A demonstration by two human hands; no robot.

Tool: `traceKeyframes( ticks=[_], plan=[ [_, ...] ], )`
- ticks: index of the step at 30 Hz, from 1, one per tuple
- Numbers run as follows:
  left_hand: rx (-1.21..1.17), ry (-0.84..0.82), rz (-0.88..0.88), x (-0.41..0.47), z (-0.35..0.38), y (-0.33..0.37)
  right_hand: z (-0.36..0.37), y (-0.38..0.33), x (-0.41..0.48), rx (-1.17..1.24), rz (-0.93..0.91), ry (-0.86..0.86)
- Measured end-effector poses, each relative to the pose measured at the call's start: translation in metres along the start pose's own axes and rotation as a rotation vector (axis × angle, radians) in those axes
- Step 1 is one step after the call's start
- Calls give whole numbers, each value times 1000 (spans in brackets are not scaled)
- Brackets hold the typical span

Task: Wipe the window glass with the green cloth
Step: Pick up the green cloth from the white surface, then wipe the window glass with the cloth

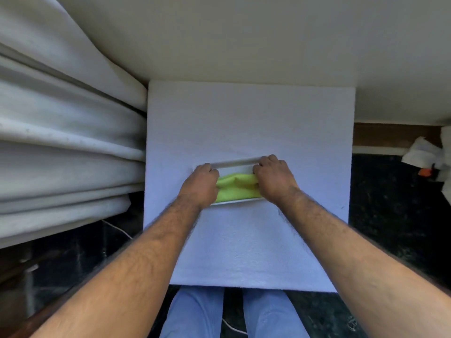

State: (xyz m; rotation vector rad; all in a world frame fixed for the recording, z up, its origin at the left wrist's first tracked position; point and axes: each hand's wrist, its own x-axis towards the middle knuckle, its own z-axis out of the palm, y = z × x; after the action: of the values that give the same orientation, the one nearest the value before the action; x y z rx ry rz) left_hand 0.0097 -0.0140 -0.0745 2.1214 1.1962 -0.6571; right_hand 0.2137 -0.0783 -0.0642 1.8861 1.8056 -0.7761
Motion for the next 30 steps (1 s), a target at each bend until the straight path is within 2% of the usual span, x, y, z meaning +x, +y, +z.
traceKeyframes(
  ticks=[3,9,22,30],
  plan=[
    [-153,-31,-23,-10,-34,4,-30,-1,-10,85,13,-1],
    [-260,77,-87,-53,-139,16,-137,6,-45,245,50,81],
    [-503,642,185,-205,-456,80,-468,29,-207,207,39,525],
    [-639,978,372,-335,-626,143,-637,24,-333,199,-18,843]
  ],
)
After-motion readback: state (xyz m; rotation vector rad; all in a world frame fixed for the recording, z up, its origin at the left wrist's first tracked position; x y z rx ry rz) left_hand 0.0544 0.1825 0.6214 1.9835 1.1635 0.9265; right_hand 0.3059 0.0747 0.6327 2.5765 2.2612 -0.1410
